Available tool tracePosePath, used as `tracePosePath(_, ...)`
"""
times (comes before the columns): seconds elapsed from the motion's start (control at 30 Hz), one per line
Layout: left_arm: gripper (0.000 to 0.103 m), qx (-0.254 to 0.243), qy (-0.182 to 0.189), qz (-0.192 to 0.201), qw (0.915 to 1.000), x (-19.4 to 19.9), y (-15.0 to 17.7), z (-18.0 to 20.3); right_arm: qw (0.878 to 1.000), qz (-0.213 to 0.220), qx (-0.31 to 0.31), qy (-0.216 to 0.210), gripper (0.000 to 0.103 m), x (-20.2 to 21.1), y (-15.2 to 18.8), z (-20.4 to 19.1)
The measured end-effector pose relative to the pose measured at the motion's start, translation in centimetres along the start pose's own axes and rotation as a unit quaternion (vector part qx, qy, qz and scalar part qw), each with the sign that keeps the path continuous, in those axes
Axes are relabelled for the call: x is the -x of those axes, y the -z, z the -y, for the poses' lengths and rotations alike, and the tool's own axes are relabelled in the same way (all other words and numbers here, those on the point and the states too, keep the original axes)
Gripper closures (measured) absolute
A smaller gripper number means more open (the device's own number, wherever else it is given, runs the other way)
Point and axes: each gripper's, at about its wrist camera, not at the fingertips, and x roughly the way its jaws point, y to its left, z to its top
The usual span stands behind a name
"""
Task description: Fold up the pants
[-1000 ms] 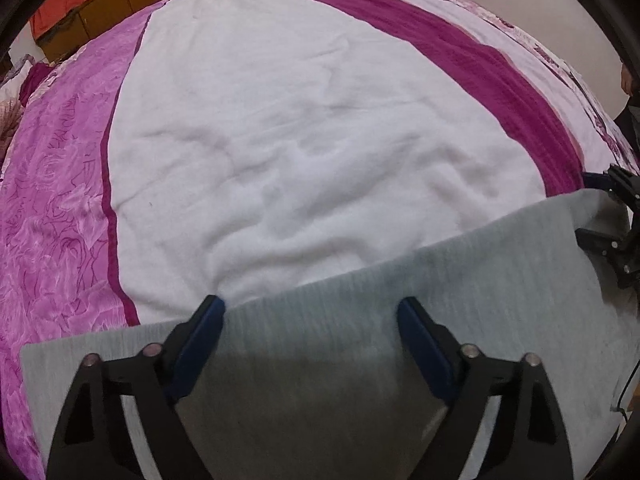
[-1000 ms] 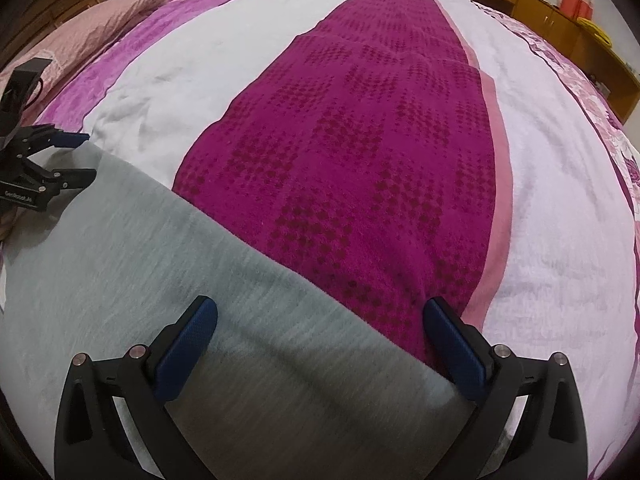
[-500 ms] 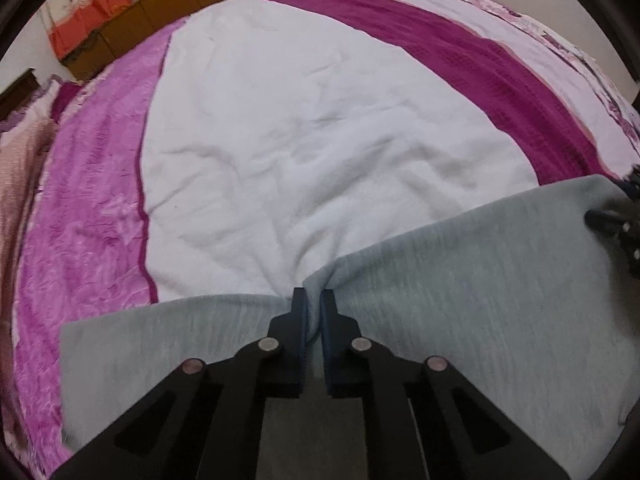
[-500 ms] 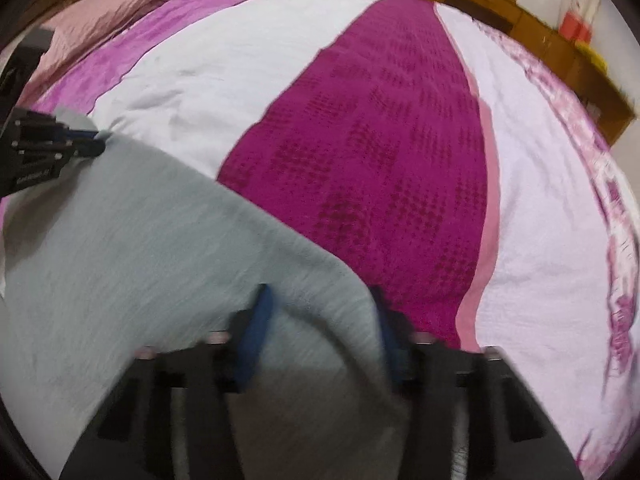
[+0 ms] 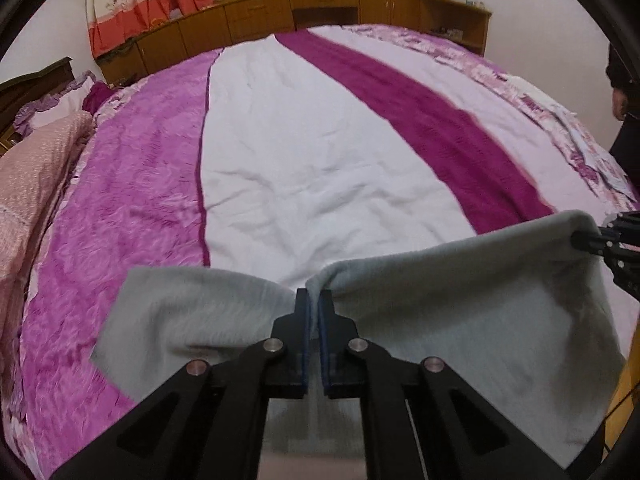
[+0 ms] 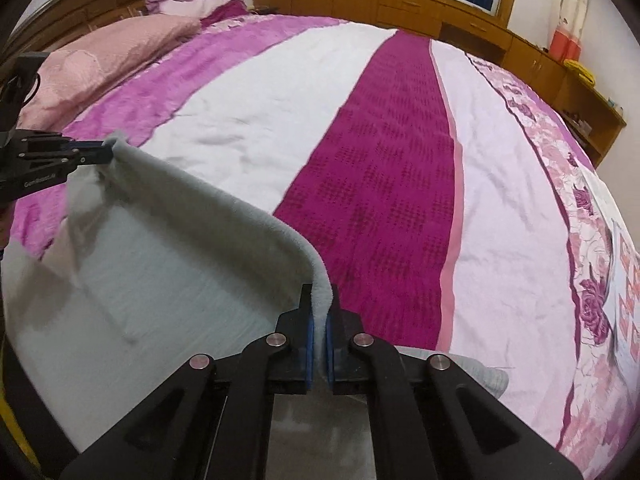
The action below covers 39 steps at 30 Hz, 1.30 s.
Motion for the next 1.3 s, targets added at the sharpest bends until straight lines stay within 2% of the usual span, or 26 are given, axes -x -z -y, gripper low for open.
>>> tracePosePath(0.17, 0.099, 0.02, 0.009, 0.003, 0.9997, 4.2, 2.5, 0.2, 1.0, 0.013, 0.012, -0.005, 0.103, 3.2, 1.6, -1.3)
tracePosePath(0.37, 0.099, 0.009, 0.003, 0.022, 0.9997, 9.0, 5.6, 1.7, 1.0, 0.022, 0.02, -0.007, 0.103, 6.6, 3.9, -3.3)
tracePosePath(0.5, 0.099, 0.022, 0.011, 0.028, 0.9993, 11.4, 7.9, 2.2, 0.999, 0.029, 0.029, -0.007, 0.103, 8.4, 5.6, -4.5)
tracePosePath(0.7, 0.099, 0.035, 0.011, 0.031, 0.9988, 14.1, 12.8, 3.7, 0.999, 0.016, 0.033, -0.008, 0.103, 9.1, 8.6, -5.4)
tracePosePath(0.9, 0.099, 0.059, 0.015, 0.015, 0.998, 14.5, 17.0, 4.7, 0.999, -0.003, 0.036, -0.018, 0.103, 9.2, 11.9, -6.4)
tracePosePath(1.1, 0.099, 0.105, 0.024, -0.019, 0.994, 12.5, 21.4, 5.6, 0.999, -0.036, 0.019, -0.005, 0.103, 7.9, 15.3, -7.2)
tracePosePath(1.17, 0.099, 0.105, 0.028, -0.032, 0.9935, 11.8, 22.7, 6.2, 0.999, -0.045, 0.004, 0.0, 0.103, 7.4, 16.3, -7.4)
tracePosePath(1.3, 0.099, 0.097, 0.022, -0.038, 0.9944, 11.4, 23.9, 6.8, 0.998, -0.051, -0.033, 0.01, 0.097, 6.5, 18.3, -7.4)
